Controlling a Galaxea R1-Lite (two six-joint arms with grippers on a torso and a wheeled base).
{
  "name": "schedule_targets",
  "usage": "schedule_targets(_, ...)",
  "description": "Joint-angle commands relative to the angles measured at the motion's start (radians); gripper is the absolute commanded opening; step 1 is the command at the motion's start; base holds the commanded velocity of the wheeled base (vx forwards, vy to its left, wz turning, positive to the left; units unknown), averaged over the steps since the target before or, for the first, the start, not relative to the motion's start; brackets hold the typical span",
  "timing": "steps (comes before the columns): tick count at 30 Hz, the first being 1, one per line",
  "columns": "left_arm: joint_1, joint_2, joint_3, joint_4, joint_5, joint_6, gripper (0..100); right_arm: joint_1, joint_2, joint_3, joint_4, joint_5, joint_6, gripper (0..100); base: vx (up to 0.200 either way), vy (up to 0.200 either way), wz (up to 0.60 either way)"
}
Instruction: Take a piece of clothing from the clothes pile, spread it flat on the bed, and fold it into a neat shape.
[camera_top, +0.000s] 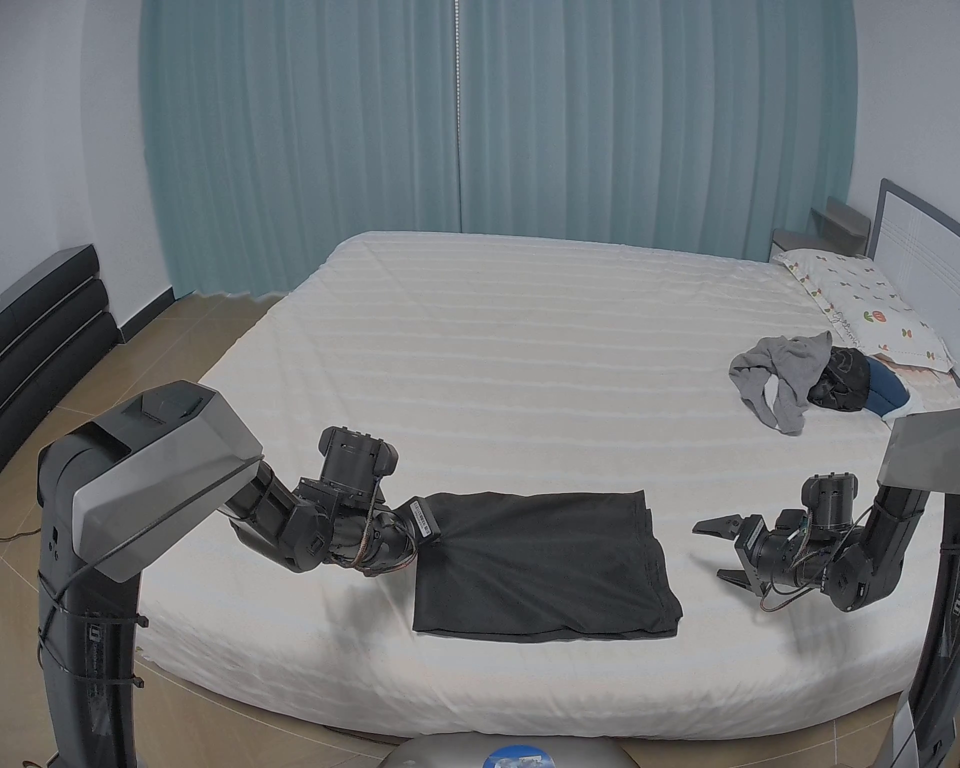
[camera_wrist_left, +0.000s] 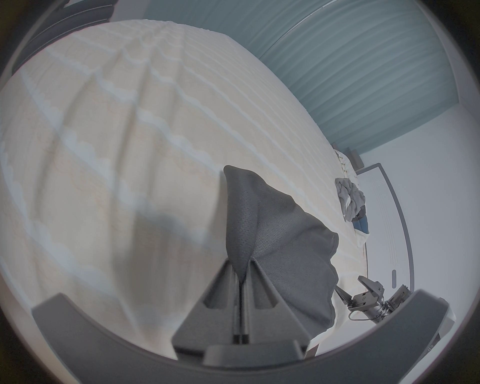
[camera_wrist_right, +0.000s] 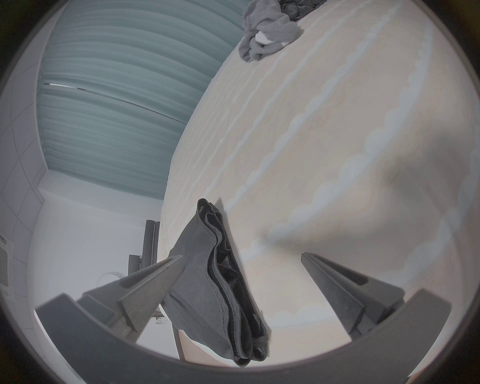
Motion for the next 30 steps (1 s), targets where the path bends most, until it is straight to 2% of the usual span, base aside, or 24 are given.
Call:
schedule_targets(1, 0.0, 0.002, 0.0, -0.002, 0.0, -0.002, 0, 0.0, 0.001, 0.0, 0.0, 0.001, 0.0, 100, 0.0, 0.2, 0.0)
schedule_targets(12, 0.0, 0.005, -0.002, -0.003, 0.0, 0.0, 0, 0.002, 0.001, 0.0, -0.002, 0.001, 0.0, 100, 0.0, 0.2, 0.0)
schedule_targets(30, -0.002, 0.005, 0.0, -0.003, -0.001, -0.002, 0, 0.006, 0.001, -0.005, -0.002, 0.001, 0.0, 100, 0.0, 0.0, 0.0)
